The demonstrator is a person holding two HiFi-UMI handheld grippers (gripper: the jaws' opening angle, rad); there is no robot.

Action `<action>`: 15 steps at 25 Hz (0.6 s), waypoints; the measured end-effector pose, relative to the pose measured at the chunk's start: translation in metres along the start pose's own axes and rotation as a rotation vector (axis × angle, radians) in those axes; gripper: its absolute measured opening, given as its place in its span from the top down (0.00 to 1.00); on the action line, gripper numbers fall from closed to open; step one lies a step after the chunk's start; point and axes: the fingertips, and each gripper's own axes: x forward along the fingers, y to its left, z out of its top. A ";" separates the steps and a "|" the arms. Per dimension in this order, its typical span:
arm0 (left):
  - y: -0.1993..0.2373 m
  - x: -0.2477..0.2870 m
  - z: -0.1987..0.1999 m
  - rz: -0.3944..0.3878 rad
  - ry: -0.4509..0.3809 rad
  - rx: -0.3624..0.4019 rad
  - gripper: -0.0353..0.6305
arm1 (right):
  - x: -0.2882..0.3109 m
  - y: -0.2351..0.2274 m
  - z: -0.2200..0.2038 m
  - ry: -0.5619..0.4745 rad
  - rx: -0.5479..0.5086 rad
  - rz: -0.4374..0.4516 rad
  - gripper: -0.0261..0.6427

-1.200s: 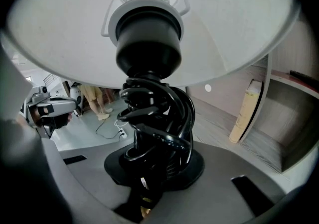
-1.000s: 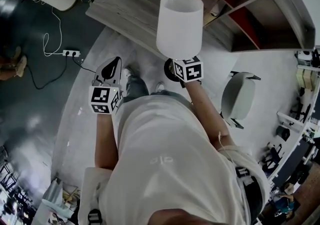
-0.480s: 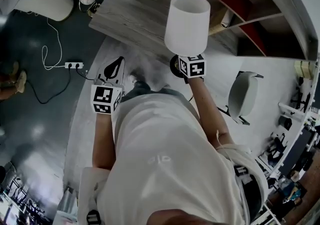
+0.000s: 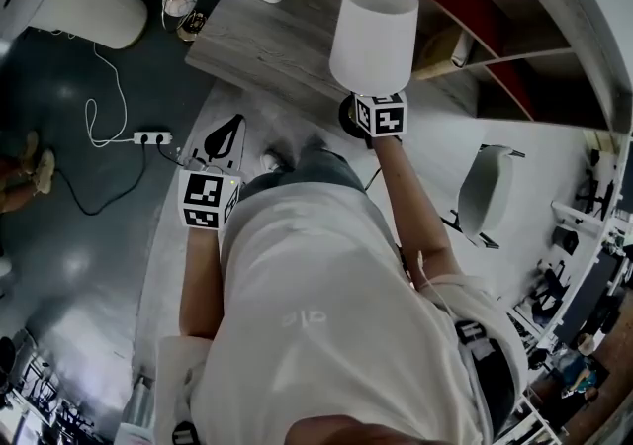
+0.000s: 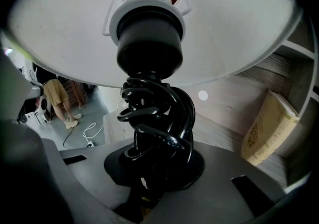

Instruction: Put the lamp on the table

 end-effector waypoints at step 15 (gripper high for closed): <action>0.018 0.002 -0.002 0.198 0.037 -0.153 0.92 | 0.077 0.000 0.040 0.026 -0.150 0.150 0.85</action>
